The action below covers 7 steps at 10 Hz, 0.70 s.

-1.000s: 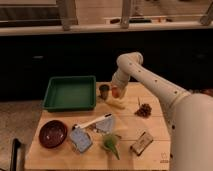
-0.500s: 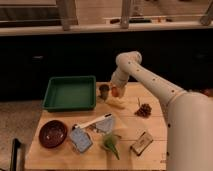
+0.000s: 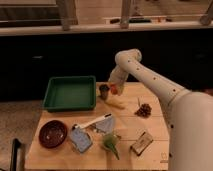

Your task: Place apple in metal cup

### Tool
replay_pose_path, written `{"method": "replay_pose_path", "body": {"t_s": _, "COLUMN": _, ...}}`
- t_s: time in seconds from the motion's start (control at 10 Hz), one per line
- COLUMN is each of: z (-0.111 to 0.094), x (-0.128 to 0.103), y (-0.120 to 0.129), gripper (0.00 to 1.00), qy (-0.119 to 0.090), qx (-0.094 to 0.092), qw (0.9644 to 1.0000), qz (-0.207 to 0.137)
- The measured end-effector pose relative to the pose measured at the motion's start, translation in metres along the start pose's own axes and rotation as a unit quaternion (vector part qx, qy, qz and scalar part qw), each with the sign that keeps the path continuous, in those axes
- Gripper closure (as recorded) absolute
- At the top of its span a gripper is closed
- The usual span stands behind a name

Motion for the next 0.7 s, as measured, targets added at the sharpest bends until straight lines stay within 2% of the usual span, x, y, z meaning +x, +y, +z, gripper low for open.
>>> {"method": "replay_pose_path", "body": {"t_s": 0.7, "z": -0.008, "x": -0.008, "y": -0.027, "gripper": 0.98, "qy": 0.004, "qx": 0.021, "qw": 0.9992, "qz": -0.033}}
